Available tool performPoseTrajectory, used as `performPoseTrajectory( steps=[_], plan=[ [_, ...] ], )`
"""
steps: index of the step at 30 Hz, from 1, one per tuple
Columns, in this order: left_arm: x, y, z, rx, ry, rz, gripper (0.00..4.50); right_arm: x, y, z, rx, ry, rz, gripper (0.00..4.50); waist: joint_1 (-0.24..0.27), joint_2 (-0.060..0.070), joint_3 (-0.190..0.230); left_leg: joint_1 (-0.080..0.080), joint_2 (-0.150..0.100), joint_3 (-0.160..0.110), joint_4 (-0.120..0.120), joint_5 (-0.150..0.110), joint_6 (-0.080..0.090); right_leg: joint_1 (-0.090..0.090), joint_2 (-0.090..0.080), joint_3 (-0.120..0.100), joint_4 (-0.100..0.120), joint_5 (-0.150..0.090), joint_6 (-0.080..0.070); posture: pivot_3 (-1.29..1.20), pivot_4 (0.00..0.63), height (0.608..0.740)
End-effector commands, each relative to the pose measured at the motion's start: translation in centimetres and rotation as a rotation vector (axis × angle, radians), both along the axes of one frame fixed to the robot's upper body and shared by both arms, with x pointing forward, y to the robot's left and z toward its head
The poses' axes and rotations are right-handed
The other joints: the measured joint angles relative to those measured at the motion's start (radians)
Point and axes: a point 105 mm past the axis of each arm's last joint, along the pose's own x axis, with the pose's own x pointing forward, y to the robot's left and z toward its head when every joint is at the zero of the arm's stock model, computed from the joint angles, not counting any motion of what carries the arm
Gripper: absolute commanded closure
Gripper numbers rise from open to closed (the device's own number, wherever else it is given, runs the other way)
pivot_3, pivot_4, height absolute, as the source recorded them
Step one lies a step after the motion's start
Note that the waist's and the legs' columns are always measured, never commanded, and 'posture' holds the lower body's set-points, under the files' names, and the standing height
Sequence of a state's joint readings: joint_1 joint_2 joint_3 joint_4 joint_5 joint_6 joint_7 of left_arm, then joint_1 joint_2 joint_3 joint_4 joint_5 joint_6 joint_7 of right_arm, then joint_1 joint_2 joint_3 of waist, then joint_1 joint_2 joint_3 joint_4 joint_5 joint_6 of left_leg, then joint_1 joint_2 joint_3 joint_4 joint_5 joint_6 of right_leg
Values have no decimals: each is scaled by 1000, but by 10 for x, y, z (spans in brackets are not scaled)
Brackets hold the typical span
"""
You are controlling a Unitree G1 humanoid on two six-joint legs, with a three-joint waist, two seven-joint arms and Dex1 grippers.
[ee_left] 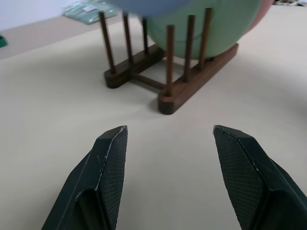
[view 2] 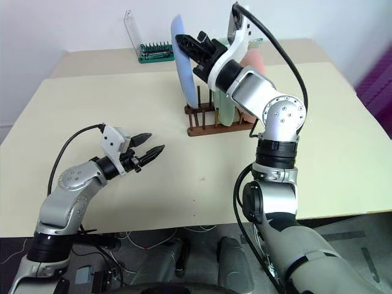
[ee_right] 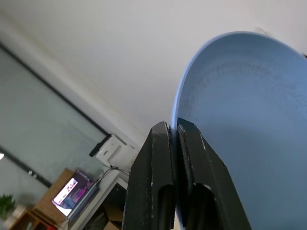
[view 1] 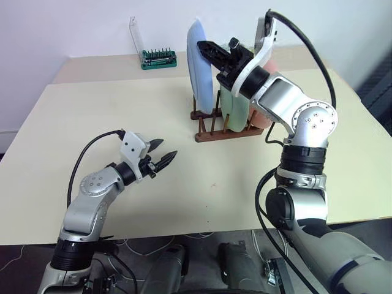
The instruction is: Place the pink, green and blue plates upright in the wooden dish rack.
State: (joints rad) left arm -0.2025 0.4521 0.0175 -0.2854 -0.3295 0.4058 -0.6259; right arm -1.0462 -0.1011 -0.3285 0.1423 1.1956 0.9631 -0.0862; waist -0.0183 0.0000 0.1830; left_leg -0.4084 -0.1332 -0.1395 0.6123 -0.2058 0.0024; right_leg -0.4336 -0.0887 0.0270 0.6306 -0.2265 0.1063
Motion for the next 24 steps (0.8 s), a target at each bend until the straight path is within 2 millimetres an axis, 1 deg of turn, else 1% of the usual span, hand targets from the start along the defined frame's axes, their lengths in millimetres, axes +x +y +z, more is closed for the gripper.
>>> performPoseTrajectory(
  steps=[1, 4, 7, 9, 10, 11, 13, 15, 18, 19, 20, 21, 23, 24],
  plan=[
    [-3, -4, 12, -5, -46, -13, 1576, 1, -1, 6, 14, 10, -19, 4485, 0, 0, 0, 0, 0, 0, 0, 0, 0, 0, 0, 0, 0, 0, 0, 0, 150, 740],
    [-2, -6, 12, -6, -46, -17, 1576, 7, -3, -2, 7, 47, -41, 4485, 1, 0, 0, 0, 0, 0, 0, 0, 0, 0, 1, 0, 0, 0, 0, 0, 150, 740],
    [-2, -7, 13, -6, -48, -24, 1576, 11, -4, -3, 9, 56, -61, 3524, 1, 0, 0, 0, 0, 0, 0, 0, 0, 0, 1, 0, 0, 0, 0, 0, 150, 740],
    [-2, -8, 14, -7, -48, -27, 1576, 11, -5, 2, 10, 32, -76, 2607, 0, 0, 0, 0, 0, 0, 0, 0, 0, 0, 1, 0, 0, 0, 0, 0, 150, 740],
    [-2, -8, 14, -7, -48, -29, 1576, 11, -6, 6, -13, -2, -95, 2078, 0, 0, 0, 0, 0, 0, 0, 0, 0, 0, 1, 0, 0, 0, 0, 0, 150, 740],
    [-2, -9, 14, -8, -47, -31, 1576, 12, -8, 8, -62, -44, -125, 1660, 1, 0, 0, 0, 0, 0, 0, 0, 0, 0, 1, 0, 0, 0, 0, 0, 150, 740],
    [-2, -10, 14, -8, -46, -34, 1576, 12, -12, 12, -150, -129, -174, 1660, 1, 0, 0, 0, 0, 1, 0, 0, 0, 0, 1, 0, 0, 0, 0, 0, 150, 740],
    [-3, -10, 14, -10, -47, -34, 1576, 3, -15, 25, -316, -351, -233, 1660, 3, 0, 0, 0, 0, 1, 1, 0, 0, 0, 1, 0, 0, 0, 0, 0, 150, 740],
    [-3, -10, 15, -12, -52, -27, 1576, -12, -17, 33, -491, -623, -259, 1660, 3, 0, 0, -1, 0, 1, 1, 0, 0, -1, 1, 0, 0, 0, 0, 0, 150, 740],
    [-2, -9, 15, -12, -55, -17, 1576, -18, -19, 33, -541, -708, -257, 1660, 3, 0, 0, -1, 0, 2, 0, 0, 0, -1, 1, 0, 0, 0, 0, 0, 150, 740],
    [-1, -6, 15, -12, -59, -1, 1576, -26, -22, 31, -595, -806, -244, 1660, 3, 0, 0, -1, 0, 2, 1, 0, 0, -1, 1, 0, -1, 0, 0, 0, 150, 740],
    [0, -3, 16, -7, -66, 18, 1576, -34, -26, 27, -619, -862, -206, 1660, 3, -1, 0, -1, 0, 2, 1, 0, 0, -1, 1, 0, -1, 0, 0, 0, 150, 740],
    [4, 8, 16, 2, -82, 76, 1576, -48, -36, 12, -636, -890, -101, 1660, 5, -1, 0, -1, 0, 1, 1, 0, 0, 1, 1, -1, -1, 0, 0, 0, 150, 740],
    [5, 11, 16, 3, -85, 97, 1576, -51, -40, 6, -643, -889, -70, 1660, 5, -1, 0, -1, 0, 1, 1, 0, 0, 1, 1, -1, -1, 0, 0, 0, 150, 740]
  ],
)
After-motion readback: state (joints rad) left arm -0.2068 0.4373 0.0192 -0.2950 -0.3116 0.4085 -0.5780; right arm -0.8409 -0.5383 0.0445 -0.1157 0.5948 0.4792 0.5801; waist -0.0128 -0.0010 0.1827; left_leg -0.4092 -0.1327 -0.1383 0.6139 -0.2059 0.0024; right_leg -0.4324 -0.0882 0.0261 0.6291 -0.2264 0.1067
